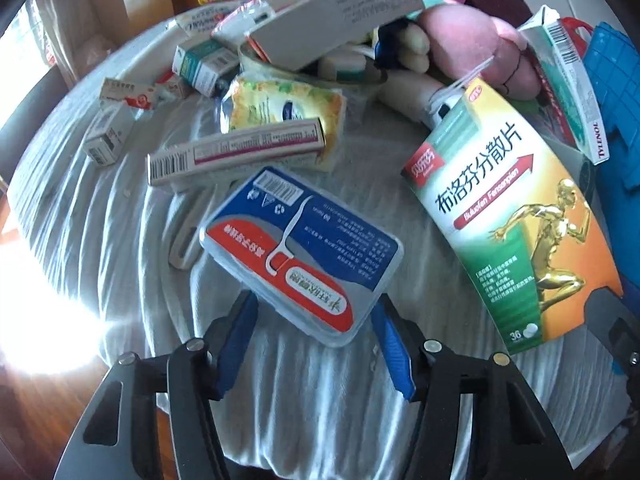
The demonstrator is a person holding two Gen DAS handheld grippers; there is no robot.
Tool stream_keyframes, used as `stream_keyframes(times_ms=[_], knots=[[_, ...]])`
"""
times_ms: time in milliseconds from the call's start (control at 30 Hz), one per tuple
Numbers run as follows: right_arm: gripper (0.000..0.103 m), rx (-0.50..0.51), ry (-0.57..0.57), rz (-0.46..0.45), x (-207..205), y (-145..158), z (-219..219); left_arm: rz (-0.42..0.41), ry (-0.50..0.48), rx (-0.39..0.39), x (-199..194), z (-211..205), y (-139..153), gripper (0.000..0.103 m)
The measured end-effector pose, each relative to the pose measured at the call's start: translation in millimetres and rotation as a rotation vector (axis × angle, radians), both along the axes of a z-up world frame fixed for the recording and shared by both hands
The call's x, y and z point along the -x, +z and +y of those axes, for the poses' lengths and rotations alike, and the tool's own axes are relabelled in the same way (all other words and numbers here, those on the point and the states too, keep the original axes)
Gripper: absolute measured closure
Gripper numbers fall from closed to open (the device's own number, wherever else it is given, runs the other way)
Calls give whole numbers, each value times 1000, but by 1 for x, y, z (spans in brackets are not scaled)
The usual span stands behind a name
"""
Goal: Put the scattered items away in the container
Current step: 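Grasp the green-and-orange medicine box with the right tool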
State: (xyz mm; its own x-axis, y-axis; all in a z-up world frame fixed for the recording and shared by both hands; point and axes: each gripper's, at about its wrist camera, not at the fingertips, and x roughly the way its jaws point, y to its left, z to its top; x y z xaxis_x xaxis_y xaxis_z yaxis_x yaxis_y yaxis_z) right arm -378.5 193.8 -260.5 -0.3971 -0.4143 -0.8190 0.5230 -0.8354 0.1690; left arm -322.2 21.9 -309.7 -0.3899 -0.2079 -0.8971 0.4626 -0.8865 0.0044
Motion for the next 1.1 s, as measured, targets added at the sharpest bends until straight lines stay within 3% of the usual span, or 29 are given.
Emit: stream_keyframes(times_ms=[33,100,167,333,367,400,433,500,667,833,900,933,1033,1100], knots=[[43,-2,-5,-15,1,-6,-5,-5,-9,28,-2,-3,1,45],[52,10,-32,-76,1,-18,-11,-23,-22,57,-5,-13,3,50],[52,27,-33,-118,-5,-23,-18,-53,-24,126,-7,-24,8,56],[52,43,-34,-189,-14,-26,-41,-74,-27,106,-14,-56,26,55],[52,42,-34,-200,-15,-26,-46,-68,-36,104,-14,-58,31,54],[52,38,-35,-209,-16,-27,-50,-60,-48,97,-14,-58,35,42],[52,24,-46,-205,-16,-28,-52,-52,-58,94,-13,-59,39,29],[52,-4,-74,-198,-16,-28,-55,-38,-77,92,-11,-58,44,24],[47,-76,-111,-154,-13,-24,-54,-68,-71,40,13,-61,35,24],[45,-59,-104,-110,-12,-15,-57,-90,-19,5,21,-68,19,23],[45,-83,-87,-115,-10,-19,-62,-96,3,-40,21,-73,10,28],[51,-75,-86,-123,-9,-22,-62,-85,12,-44,19,-73,9,31],[62,-41,-87,-158,-5,-30,-63,-73,-29,5,17,-66,14,32],[63,-38,-82,-168,-2,-33,-67,-59,-58,77,15,-58,22,33]])
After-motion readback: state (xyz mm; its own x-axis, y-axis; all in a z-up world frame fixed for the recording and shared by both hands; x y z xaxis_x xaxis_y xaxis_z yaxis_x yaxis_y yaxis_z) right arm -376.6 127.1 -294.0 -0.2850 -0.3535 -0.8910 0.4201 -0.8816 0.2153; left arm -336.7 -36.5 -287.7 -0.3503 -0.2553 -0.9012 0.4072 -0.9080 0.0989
